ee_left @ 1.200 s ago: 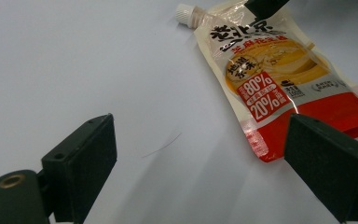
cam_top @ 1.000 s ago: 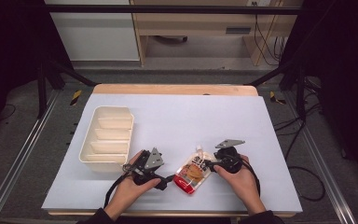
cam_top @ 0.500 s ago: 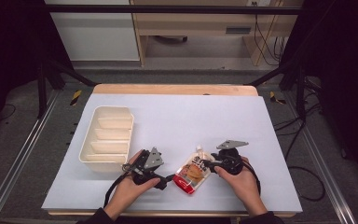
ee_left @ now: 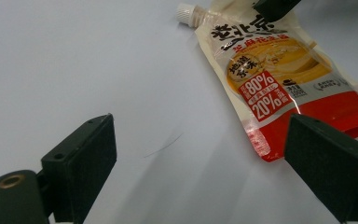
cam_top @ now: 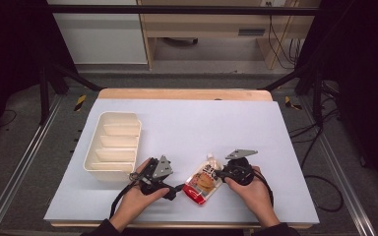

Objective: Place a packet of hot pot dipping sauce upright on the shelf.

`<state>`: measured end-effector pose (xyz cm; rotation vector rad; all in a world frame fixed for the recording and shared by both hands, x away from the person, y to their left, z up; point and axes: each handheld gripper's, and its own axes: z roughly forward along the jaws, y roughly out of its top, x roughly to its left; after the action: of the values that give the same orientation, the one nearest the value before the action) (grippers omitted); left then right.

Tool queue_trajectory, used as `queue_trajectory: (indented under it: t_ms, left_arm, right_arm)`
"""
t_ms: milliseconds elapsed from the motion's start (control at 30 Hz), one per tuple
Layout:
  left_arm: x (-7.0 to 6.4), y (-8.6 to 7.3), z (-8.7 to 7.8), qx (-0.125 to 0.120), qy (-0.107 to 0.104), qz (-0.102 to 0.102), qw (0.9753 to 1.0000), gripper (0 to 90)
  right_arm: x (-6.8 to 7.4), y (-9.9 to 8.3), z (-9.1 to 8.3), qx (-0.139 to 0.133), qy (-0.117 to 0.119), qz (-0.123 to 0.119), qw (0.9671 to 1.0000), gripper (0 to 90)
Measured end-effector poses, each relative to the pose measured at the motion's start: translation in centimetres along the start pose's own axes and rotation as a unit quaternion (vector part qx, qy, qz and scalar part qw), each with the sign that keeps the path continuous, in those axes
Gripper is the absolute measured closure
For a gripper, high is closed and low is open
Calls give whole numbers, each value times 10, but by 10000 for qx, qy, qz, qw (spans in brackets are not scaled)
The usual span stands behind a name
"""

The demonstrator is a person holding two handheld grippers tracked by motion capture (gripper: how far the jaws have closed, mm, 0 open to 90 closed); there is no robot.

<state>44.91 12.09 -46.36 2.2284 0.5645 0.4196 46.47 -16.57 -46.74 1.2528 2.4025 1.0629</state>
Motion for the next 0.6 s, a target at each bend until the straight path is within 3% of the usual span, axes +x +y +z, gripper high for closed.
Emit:
queue_trajectory:
  t_ms: [367,600]
  left_arm:
    - [0,0,0,10,16,44,10000,91]
    - [0,1,-2,5,29,86,10000,90]
  right_arm:
    - [-2,2,-1,-49,-88,121,9999,896]
    - [-2,3,-3,-138,-84,62,9998,900]
